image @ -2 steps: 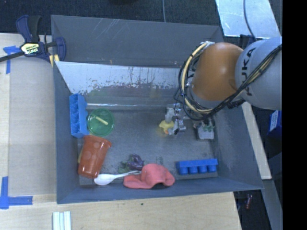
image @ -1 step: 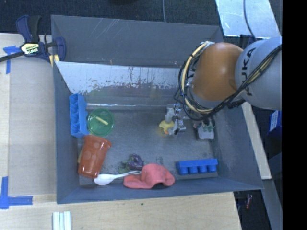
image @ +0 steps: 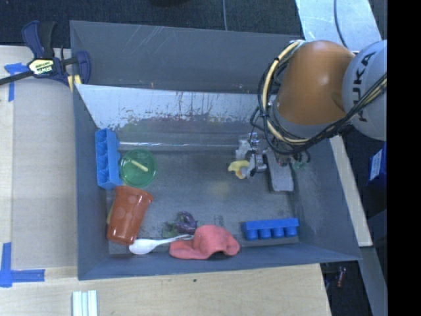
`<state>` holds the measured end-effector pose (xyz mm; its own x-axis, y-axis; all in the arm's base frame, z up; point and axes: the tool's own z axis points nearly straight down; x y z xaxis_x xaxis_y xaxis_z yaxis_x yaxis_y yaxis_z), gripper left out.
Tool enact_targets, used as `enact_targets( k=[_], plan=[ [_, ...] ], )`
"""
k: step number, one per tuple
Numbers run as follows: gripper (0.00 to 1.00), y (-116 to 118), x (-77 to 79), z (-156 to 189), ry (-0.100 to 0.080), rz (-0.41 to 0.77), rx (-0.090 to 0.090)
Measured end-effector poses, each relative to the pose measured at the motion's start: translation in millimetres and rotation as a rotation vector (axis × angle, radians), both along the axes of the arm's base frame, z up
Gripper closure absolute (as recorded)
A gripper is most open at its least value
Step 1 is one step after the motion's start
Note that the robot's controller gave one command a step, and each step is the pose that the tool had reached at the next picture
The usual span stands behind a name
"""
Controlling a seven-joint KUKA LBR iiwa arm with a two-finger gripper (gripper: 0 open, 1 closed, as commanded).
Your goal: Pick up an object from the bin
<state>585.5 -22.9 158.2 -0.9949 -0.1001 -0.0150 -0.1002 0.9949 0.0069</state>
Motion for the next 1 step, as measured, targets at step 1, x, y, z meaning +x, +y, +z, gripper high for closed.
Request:
enact_targets(
  k=[1],
  plan=[
    [1.0,5.0,-1.0,75.6,-0.001,-0.025,0.001]
  ],
)
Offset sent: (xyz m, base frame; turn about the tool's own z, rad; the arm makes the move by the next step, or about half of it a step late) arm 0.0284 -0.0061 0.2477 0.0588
